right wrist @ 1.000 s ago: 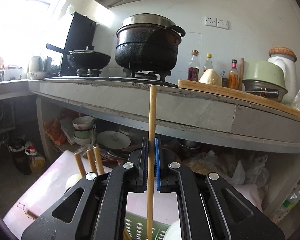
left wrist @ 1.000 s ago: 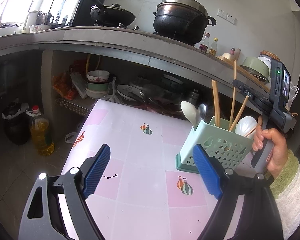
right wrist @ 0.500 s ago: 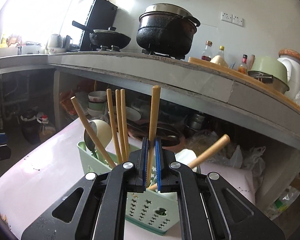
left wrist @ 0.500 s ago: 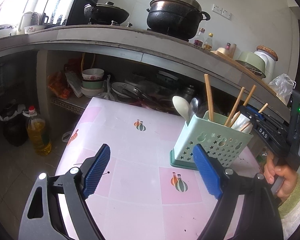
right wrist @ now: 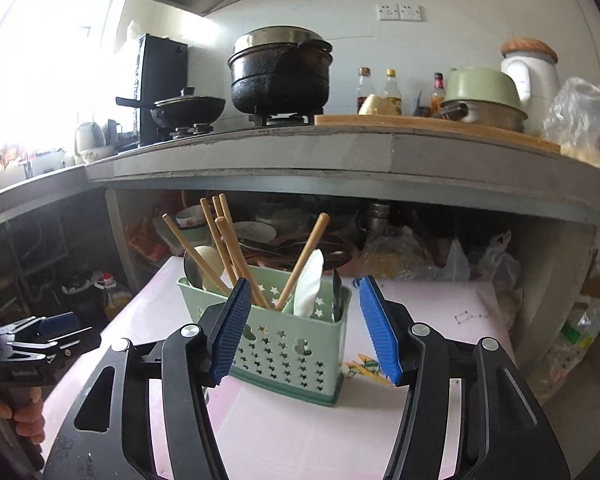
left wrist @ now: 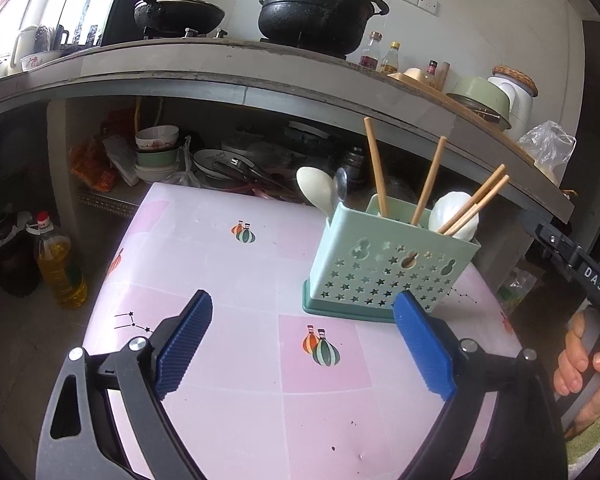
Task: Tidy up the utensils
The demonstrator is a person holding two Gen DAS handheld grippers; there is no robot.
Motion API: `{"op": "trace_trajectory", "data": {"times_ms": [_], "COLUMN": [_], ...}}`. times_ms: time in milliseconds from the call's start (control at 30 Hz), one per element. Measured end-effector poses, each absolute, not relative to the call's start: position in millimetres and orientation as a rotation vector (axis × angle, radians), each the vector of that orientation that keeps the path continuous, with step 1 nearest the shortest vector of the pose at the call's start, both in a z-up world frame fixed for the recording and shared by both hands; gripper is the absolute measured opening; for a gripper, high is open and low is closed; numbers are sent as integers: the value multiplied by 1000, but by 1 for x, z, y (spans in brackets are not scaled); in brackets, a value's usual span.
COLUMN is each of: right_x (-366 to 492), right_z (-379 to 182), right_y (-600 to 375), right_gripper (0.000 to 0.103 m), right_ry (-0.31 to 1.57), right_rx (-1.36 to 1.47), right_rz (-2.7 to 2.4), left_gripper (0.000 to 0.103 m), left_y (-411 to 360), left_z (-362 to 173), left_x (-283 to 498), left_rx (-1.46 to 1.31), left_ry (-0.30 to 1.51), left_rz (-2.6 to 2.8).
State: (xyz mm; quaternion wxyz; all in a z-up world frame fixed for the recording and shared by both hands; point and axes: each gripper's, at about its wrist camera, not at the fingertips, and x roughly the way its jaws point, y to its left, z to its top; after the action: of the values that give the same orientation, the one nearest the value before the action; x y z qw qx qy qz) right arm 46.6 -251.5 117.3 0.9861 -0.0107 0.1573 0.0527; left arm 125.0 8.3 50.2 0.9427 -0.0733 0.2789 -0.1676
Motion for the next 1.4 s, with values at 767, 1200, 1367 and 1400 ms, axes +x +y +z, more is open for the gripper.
{"op": "trace_trajectory", "data": {"times_ms": [767, 1200, 1367, 1400], "right_x": [32, 38, 39, 39], "right_z": [69, 67, 67, 67], "right_y": [-234, -236, -239, -239], "right_gripper": [86, 88, 88, 88], "right_ry": [656, 672, 674, 674], "right_rx": [-26, -50, -50, -50], "right_rz": [-213, -262, -268, -268], "left_gripper": [97, 97, 97, 97], "left_y": [-31, -2, -2, -3], "left_z": [59, 60, 56, 55], "left_x": [141, 149, 150, 151], "left_rx": [122, 3, 24, 30], "left_ry": [678, 733, 741, 743], "left_rz": [-32, 75, 81, 81]}}
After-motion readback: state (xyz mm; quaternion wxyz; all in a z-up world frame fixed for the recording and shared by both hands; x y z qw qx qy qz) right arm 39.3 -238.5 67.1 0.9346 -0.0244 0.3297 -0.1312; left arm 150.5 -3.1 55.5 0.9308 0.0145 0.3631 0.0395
